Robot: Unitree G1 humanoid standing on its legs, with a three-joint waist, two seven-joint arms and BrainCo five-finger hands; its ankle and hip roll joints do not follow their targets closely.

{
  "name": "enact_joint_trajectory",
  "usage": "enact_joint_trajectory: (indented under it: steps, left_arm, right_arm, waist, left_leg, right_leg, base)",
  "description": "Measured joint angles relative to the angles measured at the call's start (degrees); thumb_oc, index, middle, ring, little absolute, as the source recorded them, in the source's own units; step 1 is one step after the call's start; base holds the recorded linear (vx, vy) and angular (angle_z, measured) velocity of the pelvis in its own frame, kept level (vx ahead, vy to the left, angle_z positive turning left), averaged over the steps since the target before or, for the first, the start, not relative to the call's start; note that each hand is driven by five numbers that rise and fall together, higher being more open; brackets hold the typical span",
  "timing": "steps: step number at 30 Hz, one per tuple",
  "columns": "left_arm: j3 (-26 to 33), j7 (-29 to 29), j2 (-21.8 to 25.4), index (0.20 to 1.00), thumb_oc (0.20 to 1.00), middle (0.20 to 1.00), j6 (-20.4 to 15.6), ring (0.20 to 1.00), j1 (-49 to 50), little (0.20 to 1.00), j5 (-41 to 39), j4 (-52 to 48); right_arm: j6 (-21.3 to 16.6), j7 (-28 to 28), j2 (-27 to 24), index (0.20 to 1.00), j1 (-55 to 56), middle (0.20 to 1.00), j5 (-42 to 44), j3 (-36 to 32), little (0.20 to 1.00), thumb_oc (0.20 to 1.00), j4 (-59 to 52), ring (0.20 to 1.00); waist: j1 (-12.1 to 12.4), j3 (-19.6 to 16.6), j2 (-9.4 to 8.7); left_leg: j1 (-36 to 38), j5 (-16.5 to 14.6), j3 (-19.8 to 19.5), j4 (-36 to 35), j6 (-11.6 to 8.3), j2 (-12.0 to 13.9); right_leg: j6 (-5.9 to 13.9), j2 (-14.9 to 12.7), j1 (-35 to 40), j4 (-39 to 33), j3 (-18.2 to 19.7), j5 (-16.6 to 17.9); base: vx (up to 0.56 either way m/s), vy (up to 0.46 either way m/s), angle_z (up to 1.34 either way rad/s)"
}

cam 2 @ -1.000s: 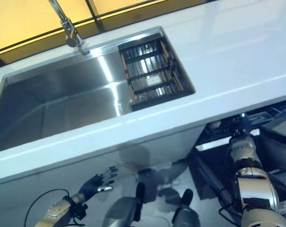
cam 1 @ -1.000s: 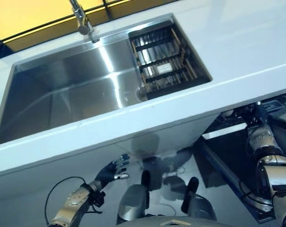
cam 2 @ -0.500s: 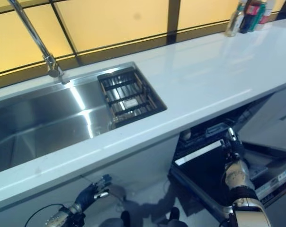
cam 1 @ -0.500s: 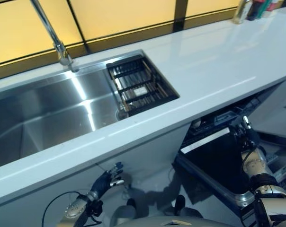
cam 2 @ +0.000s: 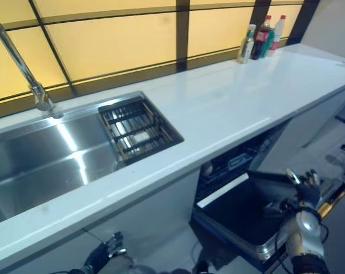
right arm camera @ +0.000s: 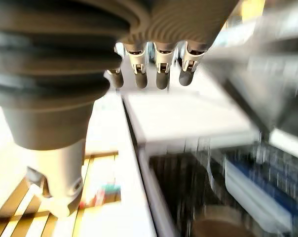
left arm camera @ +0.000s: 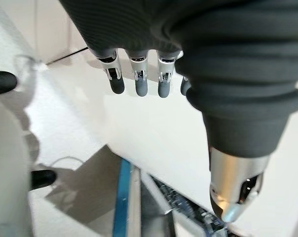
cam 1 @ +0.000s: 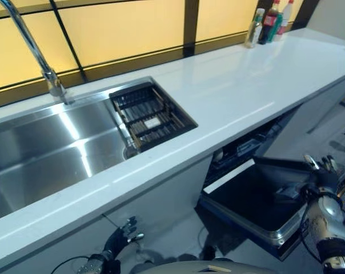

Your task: Pick up plates and place into dishwasher.

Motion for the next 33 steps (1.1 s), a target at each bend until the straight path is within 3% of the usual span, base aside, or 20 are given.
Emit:
enact_joint_trajectory:
  steps: [4, 8, 16, 17, 18, 19, 23, 29, 33]
  left_arm:
    - [1.31, 0.05, -1.56, 1.000, 1.000, 1.000, -0.42, 1.000, -0.56, 1.000, -0.02, 2.92]
    - [1.69, 0.13, -2.30, 1.000, 1.000, 1.000, -0.96, 1.000, -1.31, 1.000, 0.00, 3.90]
    - [0.62, 1.90, -1.07, 1.000, 1.000, 1.000, -1.21, 1.000, -6.65, 1.000, -0.10, 3.53]
    - [0.31, 2.14, -0.83, 1.000, 1.000, 1.000, -1.19, 1.000, -6.93, 1.000, -0.12, 3.11]
    - [-0.11, 2.21, -0.17, 1.000, 1.000, 1.000, -1.21, 1.000, -7.01, 1.000, -0.13, 2.38]
    - [-0.26, 2.28, 0.34, 1.000, 1.000, 1.000, -1.21, 1.000, -7.22, 1.000, -0.21, 2.23]
    - [-0.34, 2.32, 0.30, 1.000, 1.000, 1.000, -1.23, 1.000, -7.15, 1.000, -0.20, 2.05]
    - [-0.47, 2.19, 0.32, 1.000, 1.000, 1.000, -1.50, 1.000, -7.50, 1.000, -0.22, 1.66]
    - [-1.88, 2.02, 0.30, 1.000, 1.000, 1.000, -1.66, 1.000, -7.45, 1.000, -0.24, 1.42]
  right_arm:
    - [-0.47, -5.60, 0.68, 1.000, 3.05, 1.000, -0.45, -3.15, 1.000, 1.000, 0.02, 1.000]
    - [-1.32, -9.29, 1.53, 1.000, 3.48, 1.000, -0.44, -3.78, 1.000, 1.000, 0.38, 1.000]
    - [-3.64, -13.29, 2.65, 1.000, -0.73, 1.000, 4.79, -3.96, 1.000, 1.000, 7.95, 1.000]
    - [-3.66, -13.44, 2.62, 1.000, -1.97, 1.000, 6.05, -4.00, 1.000, 1.000, 8.56, 1.000]
    - [-3.66, -13.36, 2.62, 1.000, -2.59, 1.000, 7.52, -4.03, 1.000, 1.000, 8.79, 1.000]
    - [-3.70, -12.72, 2.49, 1.000, -2.93, 1.000, 9.25, -4.23, 1.000, 1.000, 9.34, 1.000]
    - [-3.21, -6.32, 2.49, 1.000, -6.17, 1.000, 17.04, -5.47, 1.000, 1.000, 13.83, 1.000]
    - [-0.11, 9.58, 2.58, 1.000, -6.64, 1.000, 31.41, -5.45, 1.000, 1.000, 19.58, 1.000]
    - [2.44, 17.05, 2.58, 1.000, -7.60, 1.000, 36.48, -5.45, 1.000, 1.000, 22.31, 1.000]
  waist:
    - [-0.97, 0.03, 0.12]
    - [-0.99, 1.62, 0.00]
    - [-0.94, 9.61, -0.56]
    - [-0.61, 10.75, 0.05]
    - [-0.54, 11.79, 0.25]
    - [-0.58, 12.65, -0.02]
    - [-0.40, 14.36, 1.35]
    - [-0.33, 16.22, 3.08]
    - [-0.23, 16.85, 4.34]
  left_leg:
    - [-0.06, -0.44, 0.41, 0.48, -0.19, 0.03]
    - [-2.53, -3.89, 0.12, 6.59, -0.29, 0.56]
    - [-15.78, -8.77, -2.16, 21.96, 0.69, 2.00]
    - [-17.52, -8.89, -2.11, 23.05, 0.98, 2.98]
    - [-19.33, -9.28, -2.19, 24.92, 1.04, 3.60]
    - [-20.41, -9.82, -2.72, 26.77, 0.55, 3.41]
    - [-22.69, -10.70, -6.52, 29.30, 0.17, 2.82]
    - [-22.98, -10.65, -6.72, 29.67, 0.70, 2.48]
    - [-22.72, -10.95, -6.98, 30.01, 0.67, 2.29]
  right_leg:
    - [0.00, 0.50, -0.47, 0.34, 0.99, 0.01]
    - [-0.37, 0.82, -2.05, 2.69, 2.71, -0.60]
    - [-0.56, 0.21, -11.47, 8.66, 3.35, -1.60]
    - [-0.03, 0.65, -13.07, 10.66, 3.09, -2.15]
    - [-0.82, 0.58, -15.33, 17.22, 3.07, -4.60]
    - [-1.52, 0.54, -16.44, 20.18, 3.25, -7.67]
    - [-1.79, 1.42, -17.75, 20.78, 3.34, -7.66]
    - [-1.54, 0.65, -17.70, 20.99, 2.99, -7.49]
    - [-1.73, 0.45, -17.62, 22.03, 2.90, -7.75]
  base:
    - [0.00, -0.012, -0.10]
    - [-0.06, -0.038, -0.23]
    - [-0.13, -0.039, -0.05]
    - [-0.08, -0.017, -0.08]
    - [-0.06, -0.006, -0.04]
    - [-0.02, -0.009, -0.04]
    - [0.01, -0.012, -0.07]
    - [0.05, -0.013, 0.03]
    - [0.09, -0.006, 0.04]
